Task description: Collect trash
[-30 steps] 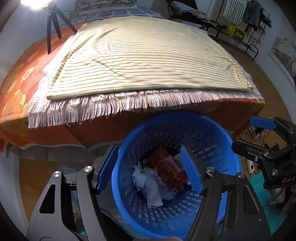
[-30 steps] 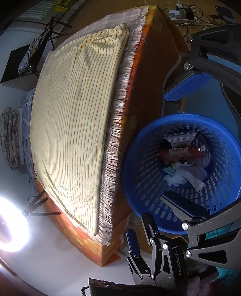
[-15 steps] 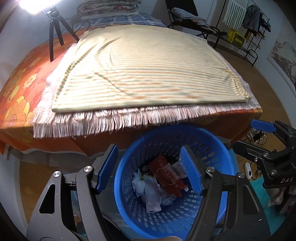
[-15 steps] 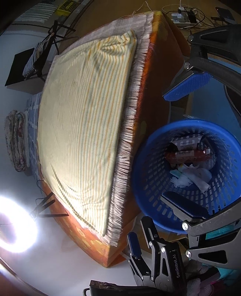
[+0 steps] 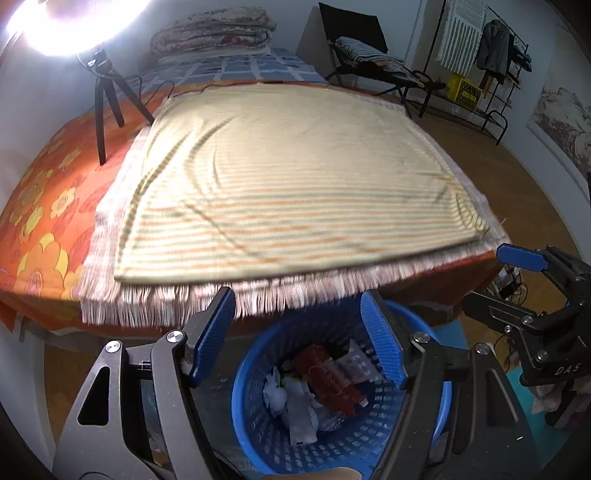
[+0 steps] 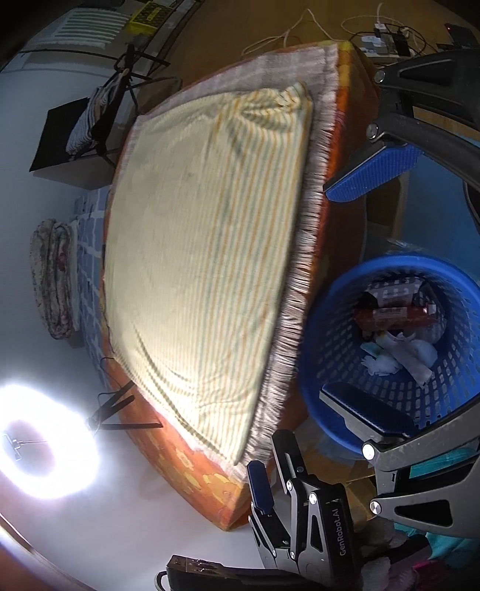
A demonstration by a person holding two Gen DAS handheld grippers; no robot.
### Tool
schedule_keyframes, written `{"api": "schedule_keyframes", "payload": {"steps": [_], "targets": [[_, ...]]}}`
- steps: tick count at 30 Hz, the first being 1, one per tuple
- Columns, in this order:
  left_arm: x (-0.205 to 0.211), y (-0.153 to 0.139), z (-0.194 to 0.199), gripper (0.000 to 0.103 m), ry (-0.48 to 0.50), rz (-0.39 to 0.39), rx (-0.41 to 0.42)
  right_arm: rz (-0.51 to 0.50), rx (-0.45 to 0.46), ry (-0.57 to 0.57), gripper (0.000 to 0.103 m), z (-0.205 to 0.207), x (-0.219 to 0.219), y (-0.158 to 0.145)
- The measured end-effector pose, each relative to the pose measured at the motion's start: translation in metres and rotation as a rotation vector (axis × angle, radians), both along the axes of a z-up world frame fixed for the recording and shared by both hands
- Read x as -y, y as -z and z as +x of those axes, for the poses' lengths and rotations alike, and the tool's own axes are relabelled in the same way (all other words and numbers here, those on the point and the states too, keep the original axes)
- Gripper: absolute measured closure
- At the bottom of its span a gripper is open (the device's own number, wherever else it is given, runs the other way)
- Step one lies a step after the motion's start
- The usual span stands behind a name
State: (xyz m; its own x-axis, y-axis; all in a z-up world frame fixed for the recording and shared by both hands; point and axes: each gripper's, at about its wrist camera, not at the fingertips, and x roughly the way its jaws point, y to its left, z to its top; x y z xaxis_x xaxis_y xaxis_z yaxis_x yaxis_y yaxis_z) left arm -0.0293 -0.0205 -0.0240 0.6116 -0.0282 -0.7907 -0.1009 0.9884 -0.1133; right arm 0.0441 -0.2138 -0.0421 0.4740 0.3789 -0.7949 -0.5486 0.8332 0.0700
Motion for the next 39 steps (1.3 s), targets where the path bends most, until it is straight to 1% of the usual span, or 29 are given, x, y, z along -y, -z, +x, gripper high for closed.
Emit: {"api": "schedule_keyframes", "payload": {"steps": [2,8,11,12,14,16,20,23,26,28,32,33,35,39], "targets": [[0.000,-0.007,0.004,0.020,0.002,-0.005,0.013,0.008,0.009,0.002,0.004,0.004,0.001,-0.006],[-0.001,-0.034,0.022,0.019,0.001,-0.005,0.063,0.024,0.038,0.002,0.004,0.023,0.002,-0.022],[0.000,-0.051,0.031,0.018,0.010,0.021,0.089,0.041,0.047,0.004,0.004,0.034,0.003,-0.030],[0.000,-0.056,0.035,0.017,0.010,0.029,0.100,0.046,0.052,0.005,0.004,0.038,0.004,-0.032],[-0.002,-0.064,0.041,0.012,0.006,0.032,0.121,0.066,0.067,0.007,0.004,0.045,0.005,-0.039],[-0.005,-0.070,0.045,0.009,-0.008,0.026,0.146,0.082,0.083,0.015,0.001,0.053,0.004,-0.044],[-0.010,-0.072,0.053,0.009,-0.031,0.024,0.159,0.104,0.117,0.028,0.000,0.067,0.004,-0.047],[-0.012,-0.070,0.057,0.009,-0.038,0.016,0.155,0.119,0.104,0.042,0.000,0.079,0.003,-0.043],[-0.012,-0.067,0.060,0.009,-0.045,0.034,0.155,0.143,0.085,0.050,0.000,0.089,0.003,-0.040],[-0.012,-0.064,0.062,0.009,-0.048,0.047,0.147,0.144,0.089,0.057,0.000,0.093,0.002,-0.039],[-0.016,-0.061,0.064,0.009,-0.067,0.046,0.146,0.140,0.091,0.066,0.000,0.096,0.001,-0.037],[-0.017,-0.061,0.065,0.008,-0.077,0.049,0.143,0.140,0.086,0.072,0.000,0.098,0.001,-0.035],[-0.018,-0.061,0.067,0.001,-0.090,0.061,0.137,0.142,0.077,0.082,0.000,0.100,0.002,-0.034],[-0.022,-0.061,0.068,0.001,-0.100,0.066,0.150,0.143,0.057,0.094,0.000,0.103,0.004,-0.029]]}}
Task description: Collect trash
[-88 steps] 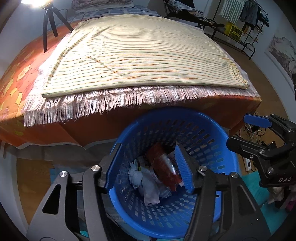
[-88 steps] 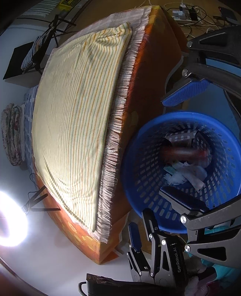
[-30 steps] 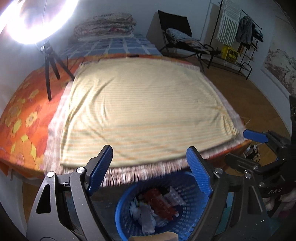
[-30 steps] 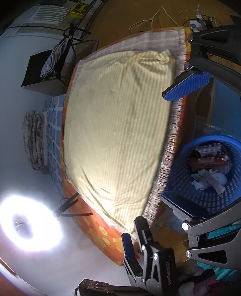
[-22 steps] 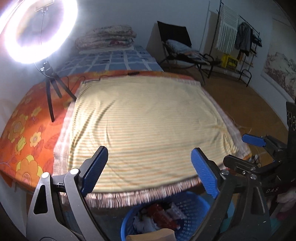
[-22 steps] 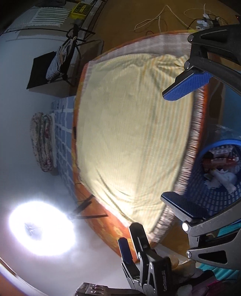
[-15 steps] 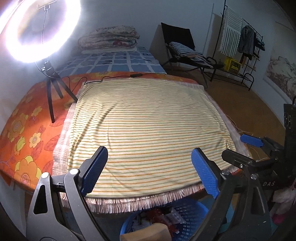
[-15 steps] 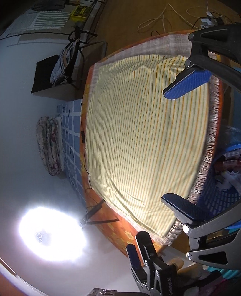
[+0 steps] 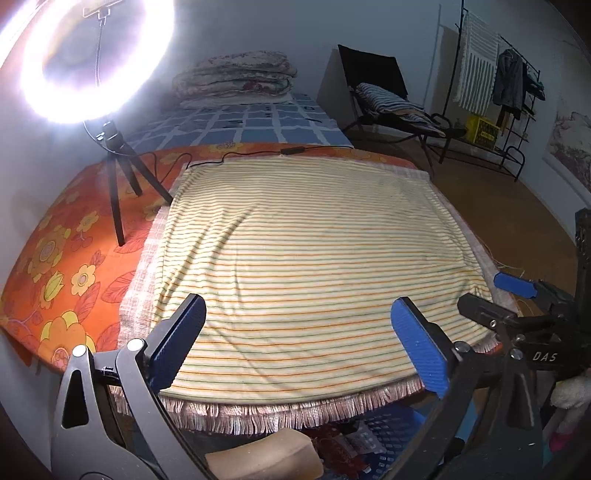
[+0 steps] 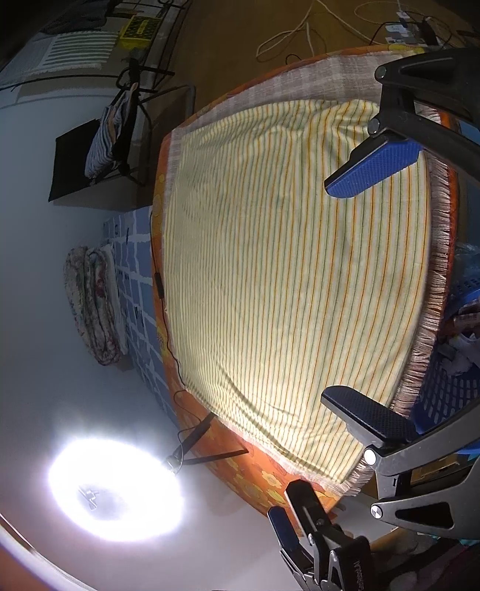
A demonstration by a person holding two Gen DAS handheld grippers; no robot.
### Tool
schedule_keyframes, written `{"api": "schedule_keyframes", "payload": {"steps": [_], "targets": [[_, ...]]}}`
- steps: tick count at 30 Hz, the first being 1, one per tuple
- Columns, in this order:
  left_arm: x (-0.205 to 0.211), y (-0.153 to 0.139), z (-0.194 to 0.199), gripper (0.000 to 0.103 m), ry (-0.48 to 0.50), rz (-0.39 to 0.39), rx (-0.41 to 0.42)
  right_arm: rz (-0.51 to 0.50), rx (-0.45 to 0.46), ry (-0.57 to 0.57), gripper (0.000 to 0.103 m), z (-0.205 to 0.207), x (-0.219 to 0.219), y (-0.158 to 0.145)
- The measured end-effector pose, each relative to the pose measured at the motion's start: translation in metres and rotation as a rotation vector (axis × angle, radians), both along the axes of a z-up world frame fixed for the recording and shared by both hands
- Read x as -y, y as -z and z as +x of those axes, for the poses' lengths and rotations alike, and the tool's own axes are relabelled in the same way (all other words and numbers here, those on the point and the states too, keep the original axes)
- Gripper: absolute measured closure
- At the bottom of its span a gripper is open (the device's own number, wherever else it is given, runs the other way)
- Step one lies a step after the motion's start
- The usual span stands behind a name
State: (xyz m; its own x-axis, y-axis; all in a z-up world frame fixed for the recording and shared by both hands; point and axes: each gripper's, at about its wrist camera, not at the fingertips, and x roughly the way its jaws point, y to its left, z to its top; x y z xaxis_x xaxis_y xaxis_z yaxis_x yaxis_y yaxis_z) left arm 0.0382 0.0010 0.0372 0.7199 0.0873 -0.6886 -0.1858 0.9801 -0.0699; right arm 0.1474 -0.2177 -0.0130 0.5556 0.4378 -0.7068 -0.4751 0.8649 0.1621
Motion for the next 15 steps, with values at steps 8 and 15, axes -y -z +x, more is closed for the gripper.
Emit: {"api": "schedule_keyframes", "payload": {"steps": [8,15], "targets": [[-0.0020,-0.0023,-0.0032,0.001,-0.007,-0.001,0.012,-0.003,-0.017,0.005,0.000,0.0023,-0.0028,0.0049],[-0.0026,-0.0019,-0.0054,0.001,-0.011,0.001,0.000,0.005,-0.018,0.020,0.000,0.0028,-0.0008,0.0046]]}}
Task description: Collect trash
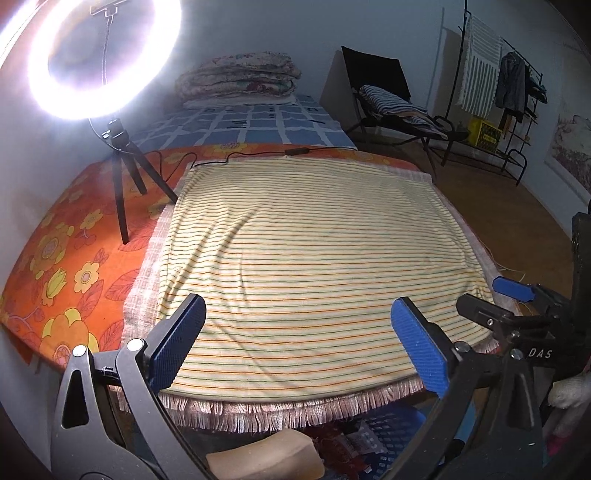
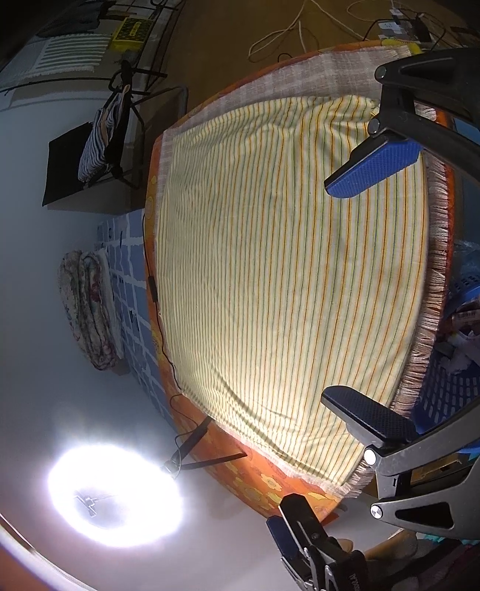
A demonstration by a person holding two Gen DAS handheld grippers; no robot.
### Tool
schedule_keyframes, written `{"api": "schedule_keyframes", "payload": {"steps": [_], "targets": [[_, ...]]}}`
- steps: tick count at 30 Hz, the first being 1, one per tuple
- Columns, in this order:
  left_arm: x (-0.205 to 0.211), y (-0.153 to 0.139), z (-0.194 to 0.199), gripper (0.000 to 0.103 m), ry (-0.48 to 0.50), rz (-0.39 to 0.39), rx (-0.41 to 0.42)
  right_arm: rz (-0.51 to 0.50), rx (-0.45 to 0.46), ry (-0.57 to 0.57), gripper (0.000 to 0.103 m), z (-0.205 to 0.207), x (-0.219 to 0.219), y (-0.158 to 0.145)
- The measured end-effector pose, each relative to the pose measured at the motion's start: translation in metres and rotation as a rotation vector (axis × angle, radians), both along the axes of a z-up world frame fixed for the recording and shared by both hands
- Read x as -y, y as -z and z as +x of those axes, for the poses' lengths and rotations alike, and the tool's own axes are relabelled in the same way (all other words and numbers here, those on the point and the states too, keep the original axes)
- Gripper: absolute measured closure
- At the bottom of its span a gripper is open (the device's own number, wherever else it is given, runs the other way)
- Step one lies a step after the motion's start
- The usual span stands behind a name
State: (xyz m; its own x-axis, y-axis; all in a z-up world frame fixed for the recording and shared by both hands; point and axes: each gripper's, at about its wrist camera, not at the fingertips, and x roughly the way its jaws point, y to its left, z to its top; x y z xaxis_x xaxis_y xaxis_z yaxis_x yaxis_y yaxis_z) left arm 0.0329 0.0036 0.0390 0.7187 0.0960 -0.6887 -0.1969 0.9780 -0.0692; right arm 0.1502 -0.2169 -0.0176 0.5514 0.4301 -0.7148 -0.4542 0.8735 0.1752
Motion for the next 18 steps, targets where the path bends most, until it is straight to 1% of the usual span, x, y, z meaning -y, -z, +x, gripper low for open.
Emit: {"api": "schedule_keyframes", "payload": {"steps": [18], "targets": [[0.0028,0.0016,-0.0012,0.001,0.003,0.004,-0.006,0.005,0.007,0.005,0.000,0.0002,0.0041,-0.0018]]}}
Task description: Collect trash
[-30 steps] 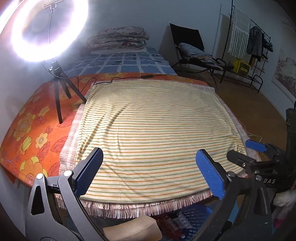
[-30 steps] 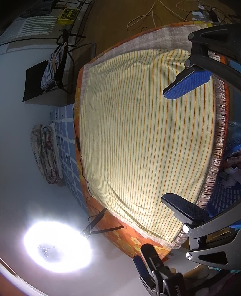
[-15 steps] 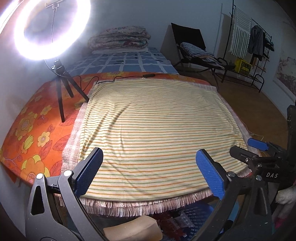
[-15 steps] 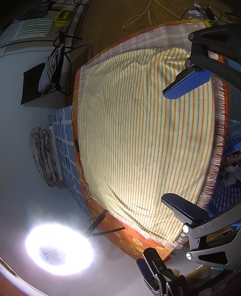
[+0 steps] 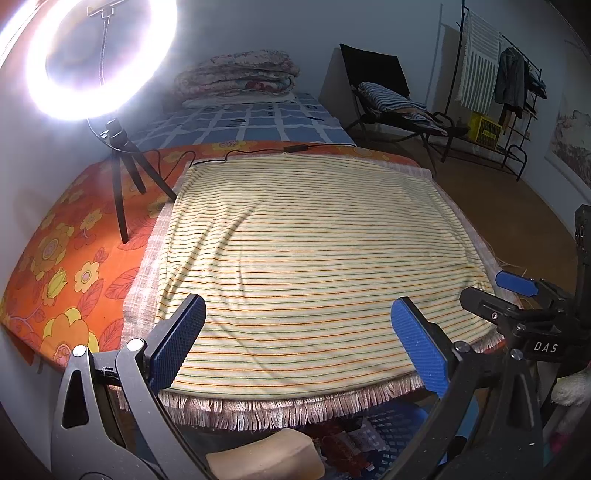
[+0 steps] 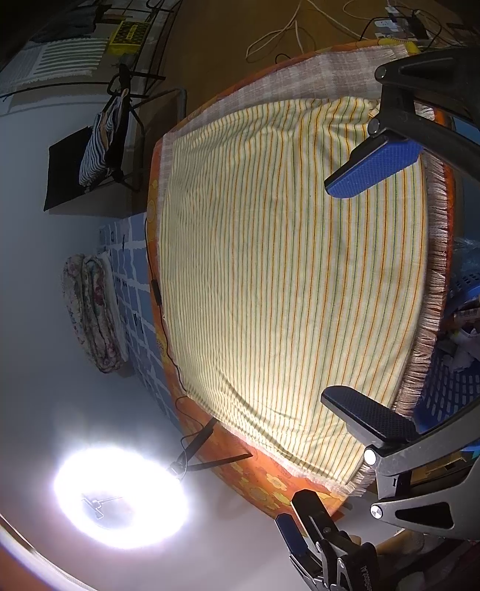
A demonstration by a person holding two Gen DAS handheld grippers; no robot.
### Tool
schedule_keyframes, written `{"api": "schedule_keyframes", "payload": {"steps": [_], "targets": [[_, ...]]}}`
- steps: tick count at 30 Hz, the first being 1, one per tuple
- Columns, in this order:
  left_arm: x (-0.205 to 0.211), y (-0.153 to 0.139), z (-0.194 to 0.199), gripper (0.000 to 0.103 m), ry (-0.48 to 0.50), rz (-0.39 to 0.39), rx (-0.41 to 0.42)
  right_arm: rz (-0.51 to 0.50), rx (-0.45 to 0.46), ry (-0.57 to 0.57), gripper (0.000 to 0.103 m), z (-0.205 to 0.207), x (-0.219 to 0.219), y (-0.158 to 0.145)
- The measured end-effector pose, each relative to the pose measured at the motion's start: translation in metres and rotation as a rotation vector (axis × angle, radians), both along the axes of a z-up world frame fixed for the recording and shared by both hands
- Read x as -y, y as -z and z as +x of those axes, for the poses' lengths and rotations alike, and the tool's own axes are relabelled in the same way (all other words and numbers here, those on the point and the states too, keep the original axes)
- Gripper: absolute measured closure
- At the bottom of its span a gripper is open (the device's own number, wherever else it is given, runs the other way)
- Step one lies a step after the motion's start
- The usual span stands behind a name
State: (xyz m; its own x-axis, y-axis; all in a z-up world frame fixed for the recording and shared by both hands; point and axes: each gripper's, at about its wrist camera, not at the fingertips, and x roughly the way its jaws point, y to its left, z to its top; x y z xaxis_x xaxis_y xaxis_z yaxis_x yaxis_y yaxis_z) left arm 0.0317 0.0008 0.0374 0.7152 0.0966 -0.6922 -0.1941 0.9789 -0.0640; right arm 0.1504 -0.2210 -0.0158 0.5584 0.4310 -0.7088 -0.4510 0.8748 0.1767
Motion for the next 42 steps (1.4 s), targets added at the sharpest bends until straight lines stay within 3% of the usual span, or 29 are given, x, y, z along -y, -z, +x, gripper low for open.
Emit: {"api": "schedule_keyframes", "payload": {"steps": [42], "targets": [[0.0011,0.0002,0.0007,0.001,0.002,0.003,-0.002,-0.001,-0.002,0.002,0.000,-0.0015,-0.0012,0.0025]]}}
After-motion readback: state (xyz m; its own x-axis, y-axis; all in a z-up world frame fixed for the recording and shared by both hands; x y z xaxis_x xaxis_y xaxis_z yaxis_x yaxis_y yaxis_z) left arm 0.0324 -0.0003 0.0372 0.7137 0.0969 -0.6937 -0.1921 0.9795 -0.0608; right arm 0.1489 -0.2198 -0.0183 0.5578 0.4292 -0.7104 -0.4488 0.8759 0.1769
